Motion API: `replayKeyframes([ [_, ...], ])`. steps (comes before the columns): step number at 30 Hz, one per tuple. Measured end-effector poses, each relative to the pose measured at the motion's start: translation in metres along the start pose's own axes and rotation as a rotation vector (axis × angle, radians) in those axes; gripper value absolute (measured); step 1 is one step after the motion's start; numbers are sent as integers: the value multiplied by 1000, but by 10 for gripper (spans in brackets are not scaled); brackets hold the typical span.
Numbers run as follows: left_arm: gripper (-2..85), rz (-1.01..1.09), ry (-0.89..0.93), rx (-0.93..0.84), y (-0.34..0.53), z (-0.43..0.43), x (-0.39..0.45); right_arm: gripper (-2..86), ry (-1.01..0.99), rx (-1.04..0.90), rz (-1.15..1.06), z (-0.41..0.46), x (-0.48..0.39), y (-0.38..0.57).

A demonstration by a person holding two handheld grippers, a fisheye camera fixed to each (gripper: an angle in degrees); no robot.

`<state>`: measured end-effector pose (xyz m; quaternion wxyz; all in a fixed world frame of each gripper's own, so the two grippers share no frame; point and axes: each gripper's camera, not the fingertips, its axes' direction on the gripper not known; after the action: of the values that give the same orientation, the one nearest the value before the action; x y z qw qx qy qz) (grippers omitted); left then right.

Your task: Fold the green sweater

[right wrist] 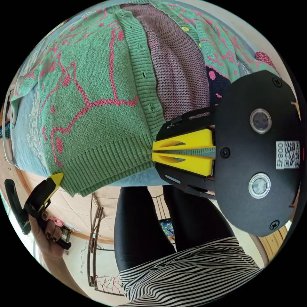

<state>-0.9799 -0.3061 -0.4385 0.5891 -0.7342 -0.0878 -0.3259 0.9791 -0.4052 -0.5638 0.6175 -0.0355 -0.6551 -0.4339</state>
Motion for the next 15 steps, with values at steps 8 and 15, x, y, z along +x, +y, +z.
replayKeyframes([
  [8,52,-37,-99,-17,-11,28,13,29,-111,-3,82,59,7,11],
  [15,41,-56,-256,96,6,1,54,41,-335,114,340,71,35,66],
])
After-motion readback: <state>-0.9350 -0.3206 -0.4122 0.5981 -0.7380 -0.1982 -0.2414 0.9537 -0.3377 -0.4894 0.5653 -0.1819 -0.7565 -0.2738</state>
